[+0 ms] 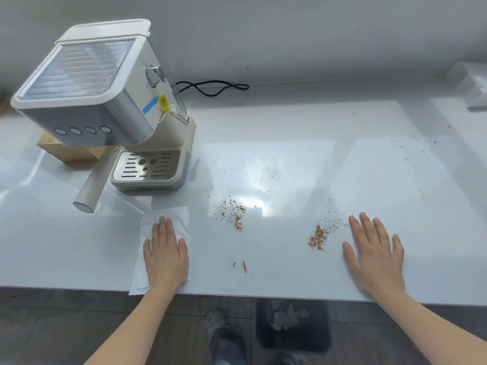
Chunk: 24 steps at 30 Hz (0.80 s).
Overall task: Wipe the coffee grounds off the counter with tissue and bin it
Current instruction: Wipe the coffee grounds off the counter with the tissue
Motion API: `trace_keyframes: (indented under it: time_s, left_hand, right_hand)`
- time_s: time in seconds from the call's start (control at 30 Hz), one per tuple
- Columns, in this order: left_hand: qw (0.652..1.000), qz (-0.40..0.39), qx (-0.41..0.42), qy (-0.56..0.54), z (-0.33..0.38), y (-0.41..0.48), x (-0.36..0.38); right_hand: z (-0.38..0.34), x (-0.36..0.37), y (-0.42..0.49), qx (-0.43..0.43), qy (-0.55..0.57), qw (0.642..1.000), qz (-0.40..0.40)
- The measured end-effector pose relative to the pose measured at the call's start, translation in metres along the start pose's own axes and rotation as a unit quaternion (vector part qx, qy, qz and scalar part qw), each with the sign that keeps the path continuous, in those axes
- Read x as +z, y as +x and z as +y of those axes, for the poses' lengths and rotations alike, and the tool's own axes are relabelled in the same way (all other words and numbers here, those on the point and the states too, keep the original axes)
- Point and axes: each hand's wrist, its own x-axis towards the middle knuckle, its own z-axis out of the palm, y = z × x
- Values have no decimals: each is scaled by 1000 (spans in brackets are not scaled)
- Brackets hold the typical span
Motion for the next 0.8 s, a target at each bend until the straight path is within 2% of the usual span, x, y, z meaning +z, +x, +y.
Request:
trace_keyframes:
  time_s: [0.17,0.43,0.8]
  left_hand:
    - [1000,6,-10,-16,16,7,3]
    - [998,-5,50,-38,68,35,6]
    - [994,-13,93,-57,134,32,13]
  right_hand:
    - [0,1,0,4,-4,1000,5]
    - [-3,-1,-1,11,-11,1000,-1]
    - [-5,-7,-2,24,-4,1000,-19]
